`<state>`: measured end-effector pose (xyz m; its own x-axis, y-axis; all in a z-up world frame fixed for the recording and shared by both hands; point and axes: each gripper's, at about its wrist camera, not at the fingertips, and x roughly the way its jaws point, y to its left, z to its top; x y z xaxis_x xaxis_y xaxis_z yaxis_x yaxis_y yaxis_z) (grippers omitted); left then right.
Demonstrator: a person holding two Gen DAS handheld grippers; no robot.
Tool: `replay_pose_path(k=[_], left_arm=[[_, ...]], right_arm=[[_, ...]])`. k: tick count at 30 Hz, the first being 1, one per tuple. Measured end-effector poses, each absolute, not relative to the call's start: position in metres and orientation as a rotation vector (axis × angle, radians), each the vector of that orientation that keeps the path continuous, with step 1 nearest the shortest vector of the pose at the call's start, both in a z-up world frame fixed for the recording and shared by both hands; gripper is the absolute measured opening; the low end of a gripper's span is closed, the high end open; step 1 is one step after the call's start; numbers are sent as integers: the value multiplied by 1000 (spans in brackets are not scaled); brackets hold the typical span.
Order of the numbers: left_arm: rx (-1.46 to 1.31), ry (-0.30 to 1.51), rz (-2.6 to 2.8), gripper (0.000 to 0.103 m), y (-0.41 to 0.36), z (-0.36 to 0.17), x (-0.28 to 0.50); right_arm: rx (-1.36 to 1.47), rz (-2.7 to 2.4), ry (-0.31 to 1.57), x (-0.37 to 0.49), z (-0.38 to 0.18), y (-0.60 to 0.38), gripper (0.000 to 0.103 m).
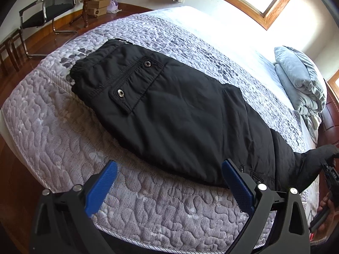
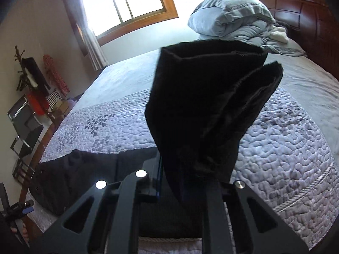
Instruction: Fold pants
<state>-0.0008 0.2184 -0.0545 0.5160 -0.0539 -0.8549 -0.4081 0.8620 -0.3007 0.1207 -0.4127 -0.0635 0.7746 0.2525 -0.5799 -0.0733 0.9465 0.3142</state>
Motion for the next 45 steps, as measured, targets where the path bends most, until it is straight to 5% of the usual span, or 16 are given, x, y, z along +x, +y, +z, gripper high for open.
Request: replay_pose_path(k=[20,40,42,43,44,45], left_arm=[[-539,1037,216,99,221,-62,-6],[-585,1051,208,99,222,-69,-5],[-583,1050,206,99,222,-68,-6],[-580,1049,207,99,222,-68,-7],[-579,1048,207,99,221,-68,-7],[-579,1046,208,99,221,-67,-7]], right_arm=[[-51,401,880,105,-144,-280,15],[-253,465,889,70,-167,-272,21],[-237,474,900,68,-163,-274,33],[-205,491,911,68,-161,-276,63],[-150,527,912,66,-157,-279,81],[-91,568,883,59,-150,-282,85]])
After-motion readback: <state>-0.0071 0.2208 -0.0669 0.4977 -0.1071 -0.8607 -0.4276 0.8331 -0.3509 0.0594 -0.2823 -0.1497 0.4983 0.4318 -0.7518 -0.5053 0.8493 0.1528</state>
